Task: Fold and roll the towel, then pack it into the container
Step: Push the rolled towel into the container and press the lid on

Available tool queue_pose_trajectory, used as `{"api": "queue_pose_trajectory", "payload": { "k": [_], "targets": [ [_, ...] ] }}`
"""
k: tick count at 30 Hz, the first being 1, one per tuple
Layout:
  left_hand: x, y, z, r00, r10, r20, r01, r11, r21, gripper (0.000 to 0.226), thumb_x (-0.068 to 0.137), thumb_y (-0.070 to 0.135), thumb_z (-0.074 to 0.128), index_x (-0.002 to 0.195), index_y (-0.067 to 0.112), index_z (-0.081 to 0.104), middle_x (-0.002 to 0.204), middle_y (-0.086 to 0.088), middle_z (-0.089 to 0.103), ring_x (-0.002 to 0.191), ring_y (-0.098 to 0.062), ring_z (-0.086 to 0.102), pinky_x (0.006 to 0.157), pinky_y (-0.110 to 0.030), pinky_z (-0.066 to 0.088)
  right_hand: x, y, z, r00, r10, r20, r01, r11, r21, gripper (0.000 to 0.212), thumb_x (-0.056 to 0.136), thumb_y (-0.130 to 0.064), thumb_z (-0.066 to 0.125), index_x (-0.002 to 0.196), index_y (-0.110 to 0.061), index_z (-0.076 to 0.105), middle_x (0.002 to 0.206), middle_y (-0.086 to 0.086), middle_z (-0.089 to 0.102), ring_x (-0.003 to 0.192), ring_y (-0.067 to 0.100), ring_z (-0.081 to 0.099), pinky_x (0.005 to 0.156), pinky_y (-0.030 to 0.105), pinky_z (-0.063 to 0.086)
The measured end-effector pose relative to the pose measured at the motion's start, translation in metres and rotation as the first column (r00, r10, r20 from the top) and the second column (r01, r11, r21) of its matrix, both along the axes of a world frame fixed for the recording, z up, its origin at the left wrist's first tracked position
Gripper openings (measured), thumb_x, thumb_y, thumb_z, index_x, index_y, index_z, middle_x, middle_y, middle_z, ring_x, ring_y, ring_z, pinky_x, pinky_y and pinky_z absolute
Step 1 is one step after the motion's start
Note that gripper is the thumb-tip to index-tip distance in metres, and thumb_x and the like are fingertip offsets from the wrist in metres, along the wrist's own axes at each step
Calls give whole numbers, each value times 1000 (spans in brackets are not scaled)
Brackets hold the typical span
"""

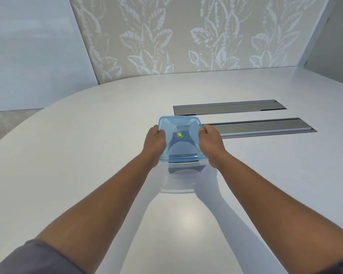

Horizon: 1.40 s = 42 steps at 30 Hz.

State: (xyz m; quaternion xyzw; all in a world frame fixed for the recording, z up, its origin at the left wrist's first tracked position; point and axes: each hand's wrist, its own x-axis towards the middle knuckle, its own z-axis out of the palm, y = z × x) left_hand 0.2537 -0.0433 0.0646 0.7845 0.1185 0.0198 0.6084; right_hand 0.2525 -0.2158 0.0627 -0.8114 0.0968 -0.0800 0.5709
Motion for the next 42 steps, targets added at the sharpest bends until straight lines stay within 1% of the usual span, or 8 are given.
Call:
{"api": "queue_pose_trajectory", "payload": {
  "k": [11,18,22,27,31,35,38,42],
  "targets": [
    [6,-7,-19,999,-11,-37,10,1000,-29,24,104,21,32,107,13,55,99,-7,60,81,-22,54,67,-31,44,0,-5,-10,999,34,-32,-35,998,-48,26,104,-20,41,111,-11,65,107,10,69,93,28,62,77,37,51],
    [5,-10,-24,999,-32,-32,33,999,35,41,106,23,30,142,10,44,126,-10,60,91,-22,58,56,-27,42,-5,-8,-18,996,81,-35,-83,993,-89,26,105,-26,37,115,-18,60,108,6,68,102,30,64,89,48,54],
    [4,-9,-24,999,-33,7,32,995,92,32,107,22,31,128,8,50,114,-10,60,87,-21,60,56,-27,40,-1,-7,-14,994,95,-55,-103,981,-164,26,107,-24,35,121,-16,56,113,7,65,101,28,61,89,47,54],
    [8,-5,-28,997,-69,31,59,963,262,24,105,28,32,110,8,46,119,-16,54,93,-29,57,70,-35,47,11,-11,-13,993,81,-86,-104,948,-301,26,107,-18,34,124,-9,52,112,10,61,93,25,55,73,36,45],
    [9,-3,-21,993,-108,-42,116,922,370,36,107,31,27,138,15,36,135,-16,40,103,-33,55,91,-46,51,16,-11,-15,993,87,-85,-113,919,-377,26,104,-13,37,125,-5,50,112,13,60,93,30,56,72,37,44],
    [10,-6,-14,969,-232,-90,226,669,709,70,104,54,32,163,33,0,164,-11,12,141,-41,34,111,-49,36,17,-13,-22,983,181,-41,-179,866,-467,46,103,-36,40,141,-10,46,146,18,48,126,36,55,93,42,50],
    [18,-6,-13,937,-333,-107,237,378,895,76,100,68,22,164,31,4,171,-7,-15,157,-33,-9,124,-50,9,17,-14,-22,949,291,-119,-306,770,-560,73,108,-48,36,165,-14,7,173,2,-12,156,22,19,117,42,33],
    [24,-5,-13,918,-370,-143,265,305,915,83,97,72,19,164,24,7,171,-12,-5,158,-28,-11,127,-45,2,22,-16,-18,929,301,-217,-369,683,-630,73,108,-51,29,165,-12,4,174,1,-6,158,23,16,121,43,27]
  ]
}}
